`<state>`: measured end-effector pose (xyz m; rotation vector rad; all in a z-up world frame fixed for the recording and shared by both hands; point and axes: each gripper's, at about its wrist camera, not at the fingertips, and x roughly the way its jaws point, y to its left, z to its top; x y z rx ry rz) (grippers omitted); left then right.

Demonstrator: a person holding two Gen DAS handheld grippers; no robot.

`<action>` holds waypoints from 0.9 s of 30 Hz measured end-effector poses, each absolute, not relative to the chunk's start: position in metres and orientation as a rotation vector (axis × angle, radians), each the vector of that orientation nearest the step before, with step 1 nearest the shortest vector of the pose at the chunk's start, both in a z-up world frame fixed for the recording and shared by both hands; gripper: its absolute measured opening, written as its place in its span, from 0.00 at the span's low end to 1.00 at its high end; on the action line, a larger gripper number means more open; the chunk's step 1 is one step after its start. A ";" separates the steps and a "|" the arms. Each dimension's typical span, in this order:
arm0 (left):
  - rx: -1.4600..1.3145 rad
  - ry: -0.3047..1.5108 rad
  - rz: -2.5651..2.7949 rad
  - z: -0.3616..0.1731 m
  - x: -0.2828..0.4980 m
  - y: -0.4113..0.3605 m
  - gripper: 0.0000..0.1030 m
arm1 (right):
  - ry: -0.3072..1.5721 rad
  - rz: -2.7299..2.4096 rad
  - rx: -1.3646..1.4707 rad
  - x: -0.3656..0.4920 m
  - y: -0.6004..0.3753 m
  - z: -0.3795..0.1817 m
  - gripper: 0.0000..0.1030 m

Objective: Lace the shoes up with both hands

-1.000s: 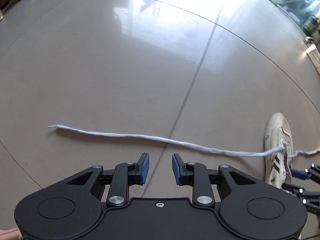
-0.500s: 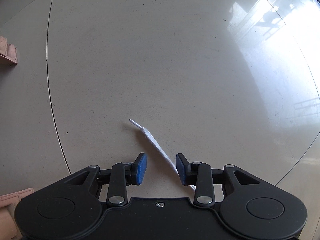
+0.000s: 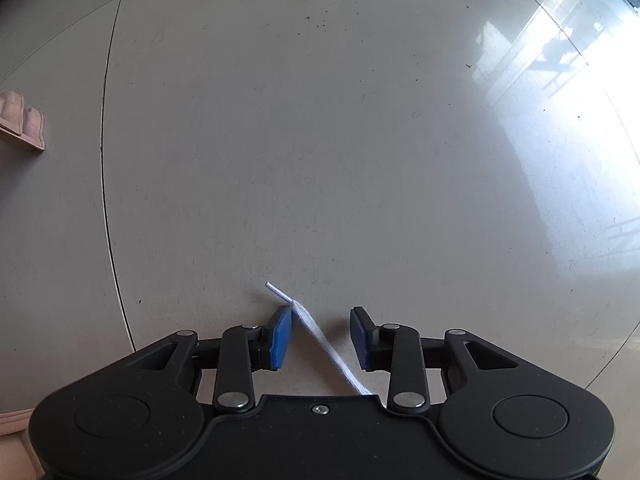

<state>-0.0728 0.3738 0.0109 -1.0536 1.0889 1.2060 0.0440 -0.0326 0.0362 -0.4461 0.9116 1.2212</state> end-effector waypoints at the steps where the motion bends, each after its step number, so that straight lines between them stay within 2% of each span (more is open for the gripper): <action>1: -1.047 1.088 1.201 0.012 -0.070 0.371 0.22 | 0.910 1.221 -0.448 0.044 -0.034 0.037 0.38; 3: -1.046 1.064 1.180 0.016 -0.072 0.367 0.19 | 0.907 1.220 -0.453 0.043 -0.035 0.038 0.38; 4: -1.045 1.053 1.170 0.018 -0.073 0.365 0.12 | 0.907 1.219 -0.454 0.043 -0.035 0.038 0.38; 10: -1.040 0.983 1.108 0.030 -0.079 0.352 0.00 | 0.904 1.214 -0.457 0.042 -0.039 0.040 0.38; 15: -0.980 0.902 0.983 0.050 -0.075 0.337 0.00 | 0.896 1.211 -0.461 0.042 -0.040 0.040 0.38; 22: -0.517 0.745 0.241 0.139 0.013 0.219 0.00 | 0.887 1.209 -0.457 0.040 -0.039 0.038 0.38; 27: -0.311 0.812 -0.186 0.128 0.072 0.132 0.00 | 0.888 1.206 -0.445 0.039 -0.034 0.036 0.38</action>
